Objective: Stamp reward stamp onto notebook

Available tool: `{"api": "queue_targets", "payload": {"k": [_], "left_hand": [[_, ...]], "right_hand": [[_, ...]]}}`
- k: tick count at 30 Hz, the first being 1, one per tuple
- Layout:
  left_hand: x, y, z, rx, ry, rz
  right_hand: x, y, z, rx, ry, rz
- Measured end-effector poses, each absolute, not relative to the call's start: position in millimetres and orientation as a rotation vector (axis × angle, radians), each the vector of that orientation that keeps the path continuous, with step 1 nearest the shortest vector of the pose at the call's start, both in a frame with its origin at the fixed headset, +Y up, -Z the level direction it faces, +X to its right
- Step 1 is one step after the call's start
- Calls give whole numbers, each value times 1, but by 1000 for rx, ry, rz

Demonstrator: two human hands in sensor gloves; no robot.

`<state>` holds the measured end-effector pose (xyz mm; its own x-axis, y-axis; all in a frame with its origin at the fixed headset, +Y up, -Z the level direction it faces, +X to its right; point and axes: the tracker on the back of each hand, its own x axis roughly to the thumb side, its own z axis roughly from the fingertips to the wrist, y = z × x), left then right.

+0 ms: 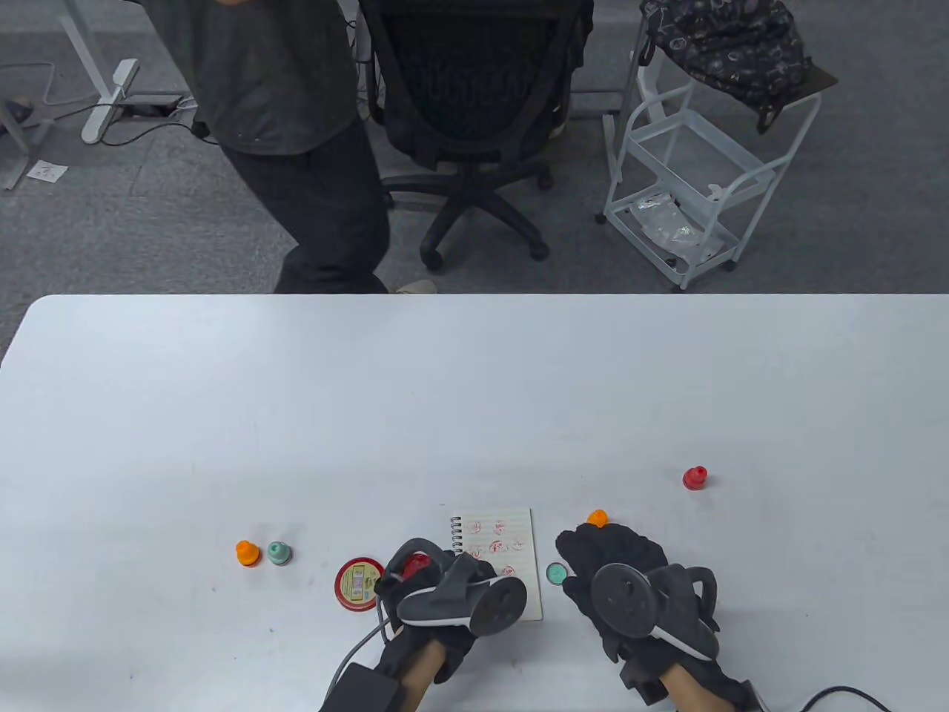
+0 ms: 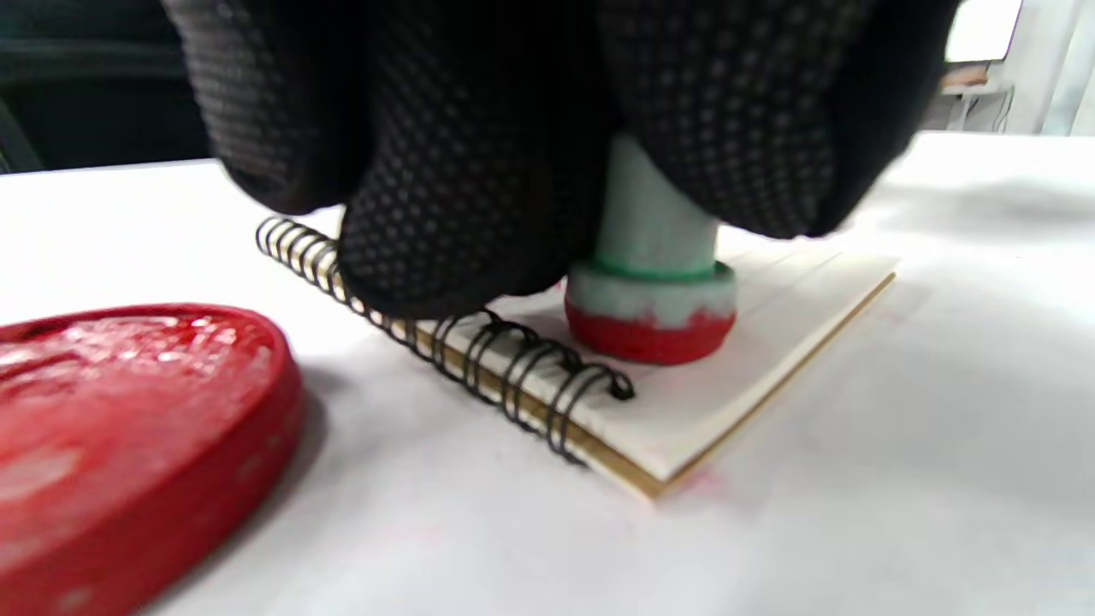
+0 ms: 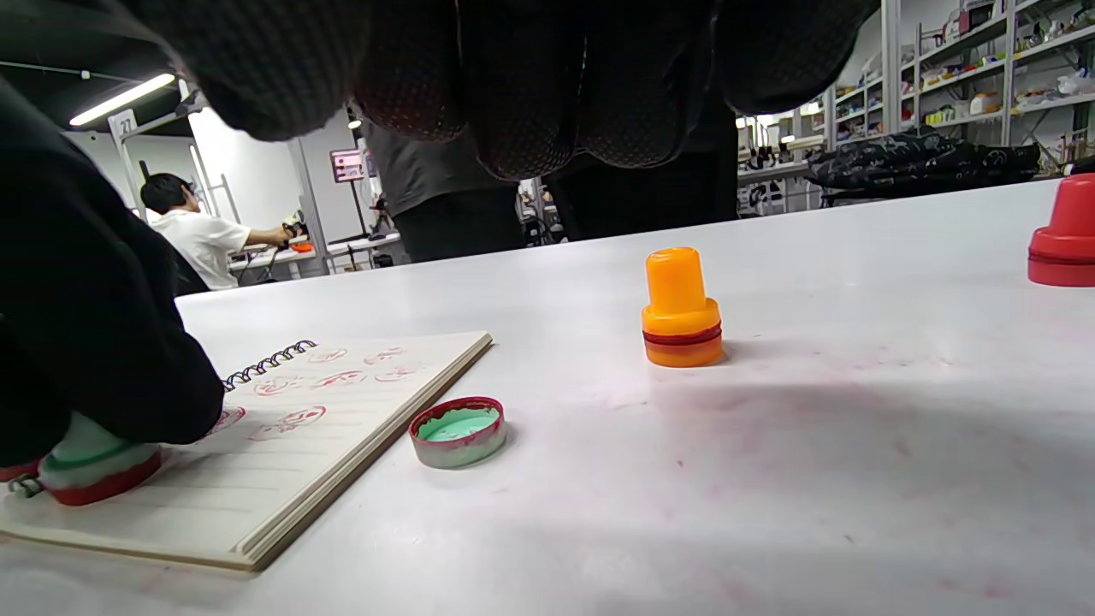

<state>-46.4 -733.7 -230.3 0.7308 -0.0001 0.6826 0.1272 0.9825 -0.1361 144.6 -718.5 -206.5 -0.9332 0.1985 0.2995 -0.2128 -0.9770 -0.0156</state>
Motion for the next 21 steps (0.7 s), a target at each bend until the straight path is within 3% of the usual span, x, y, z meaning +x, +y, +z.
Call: {"api": "queue_targets", "payload": {"k": [8,21], "left_hand": [[-37,-734,-247,-335,-741,-93],[-23,-734,-250,-392,-762,-202]], "right_hand": [[145,-718,-206,437,-60,2896],[144,-717,-206,443,-22,2914]]}}
